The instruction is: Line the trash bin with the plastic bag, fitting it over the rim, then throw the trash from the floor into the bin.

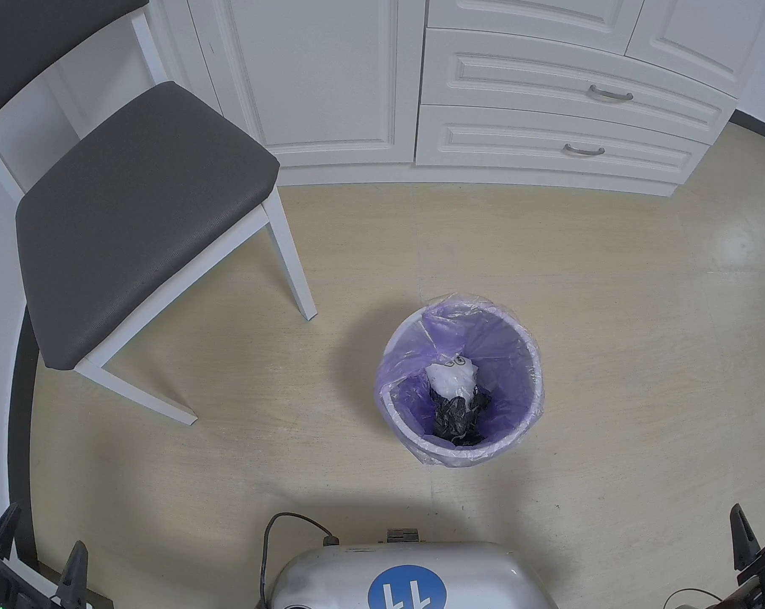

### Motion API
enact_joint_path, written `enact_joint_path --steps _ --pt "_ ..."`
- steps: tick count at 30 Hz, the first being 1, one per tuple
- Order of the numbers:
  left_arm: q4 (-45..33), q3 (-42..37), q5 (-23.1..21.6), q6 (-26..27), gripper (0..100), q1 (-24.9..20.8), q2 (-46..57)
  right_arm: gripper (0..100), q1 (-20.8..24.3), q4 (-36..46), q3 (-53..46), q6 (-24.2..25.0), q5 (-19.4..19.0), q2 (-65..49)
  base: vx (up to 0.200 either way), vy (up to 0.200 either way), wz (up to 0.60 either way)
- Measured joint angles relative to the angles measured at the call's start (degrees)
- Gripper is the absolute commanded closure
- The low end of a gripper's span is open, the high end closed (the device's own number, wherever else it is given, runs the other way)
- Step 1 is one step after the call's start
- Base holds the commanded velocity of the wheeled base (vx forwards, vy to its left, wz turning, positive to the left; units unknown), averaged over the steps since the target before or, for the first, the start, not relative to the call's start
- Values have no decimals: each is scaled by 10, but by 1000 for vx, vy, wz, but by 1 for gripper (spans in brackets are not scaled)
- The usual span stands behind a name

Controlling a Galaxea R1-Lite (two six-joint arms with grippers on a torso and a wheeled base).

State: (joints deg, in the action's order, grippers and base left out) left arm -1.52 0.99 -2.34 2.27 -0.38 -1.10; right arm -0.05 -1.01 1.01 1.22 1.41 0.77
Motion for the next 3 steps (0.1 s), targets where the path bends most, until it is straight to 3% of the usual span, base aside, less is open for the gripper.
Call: enact_joint_path --steps 3 --pt "11 0 3 -1 0 1 1 0 0 0 0 1 0 0 0 0 0"
